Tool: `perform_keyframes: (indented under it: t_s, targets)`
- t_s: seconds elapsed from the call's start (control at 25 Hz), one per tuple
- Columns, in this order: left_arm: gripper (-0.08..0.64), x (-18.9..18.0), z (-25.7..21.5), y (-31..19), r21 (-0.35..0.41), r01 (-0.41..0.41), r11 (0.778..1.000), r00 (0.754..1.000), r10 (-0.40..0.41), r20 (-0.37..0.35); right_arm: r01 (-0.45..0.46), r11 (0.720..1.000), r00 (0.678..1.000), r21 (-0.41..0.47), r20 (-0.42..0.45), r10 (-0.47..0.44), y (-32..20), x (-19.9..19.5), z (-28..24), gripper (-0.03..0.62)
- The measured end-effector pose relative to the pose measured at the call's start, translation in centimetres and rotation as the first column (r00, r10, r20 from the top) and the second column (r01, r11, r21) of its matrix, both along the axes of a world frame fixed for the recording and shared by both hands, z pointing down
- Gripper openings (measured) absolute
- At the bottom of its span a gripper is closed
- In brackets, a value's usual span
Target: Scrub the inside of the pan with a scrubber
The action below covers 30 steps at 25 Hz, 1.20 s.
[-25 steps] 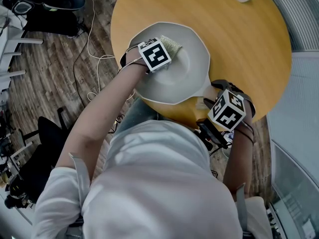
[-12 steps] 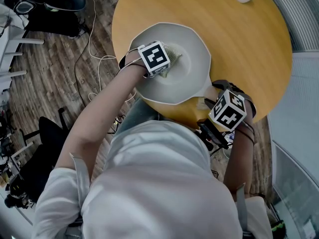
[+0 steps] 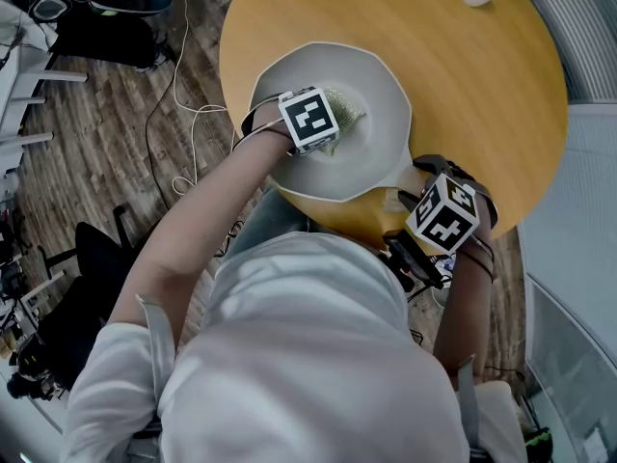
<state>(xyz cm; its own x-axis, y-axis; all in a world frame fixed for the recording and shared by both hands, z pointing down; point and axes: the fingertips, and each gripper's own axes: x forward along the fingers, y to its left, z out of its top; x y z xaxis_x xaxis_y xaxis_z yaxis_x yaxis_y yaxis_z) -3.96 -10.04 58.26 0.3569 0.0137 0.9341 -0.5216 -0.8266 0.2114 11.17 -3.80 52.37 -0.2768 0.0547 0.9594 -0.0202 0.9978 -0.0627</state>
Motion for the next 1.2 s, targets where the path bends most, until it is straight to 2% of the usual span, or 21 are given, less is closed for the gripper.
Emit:
perform_keyframes:
  t_s: [0.24, 0.4, 0.72, 0.96, 1.2]
  targets:
    - [0.017, 0.74, -0.34, -0.42, 0.061, -0.007, 0.998, 1.000, 0.008, -0.007, -0.001, 1.000, 1.000, 0.006, -0.002, 0.001, 0.24, -0.24, -0.29, 0.242]
    - [0.017, 0.18, -0.21, -0.60, 0.085, -0.005, 0.996, 0.999, 0.001, 0.041, 0.000, 1.000, 1.000, 0.011, -0.006, 0.000, -0.03, -0.55, -0.40, 0.242]
    - [0.017, 0.23, -0.17, -0.51, 0.075, 0.019, 0.997, 0.999, -0.022, 0.031, 0.004, 1.000, 1.000, 0.020, -0.007, -0.004, 0.07, -0.46, -0.36, 0.242]
    - [0.015, 0.21, -0.22, -0.65, 0.103, 0.057, 0.993, 0.998, -0.057, -0.003, 0.008, 0.998, 1.000, 0.070, -0.004, -0.008, -0.12, -0.37, -0.11, 0.242]
    - [0.015, 0.43, 0.13, -0.85, 0.109, 0.061, 0.992, 0.998, -0.062, 0.005, 0.008, 0.996, 1.000, 0.091, -0.005, -0.008, -0.33, -0.16, 0.35, 0.242]
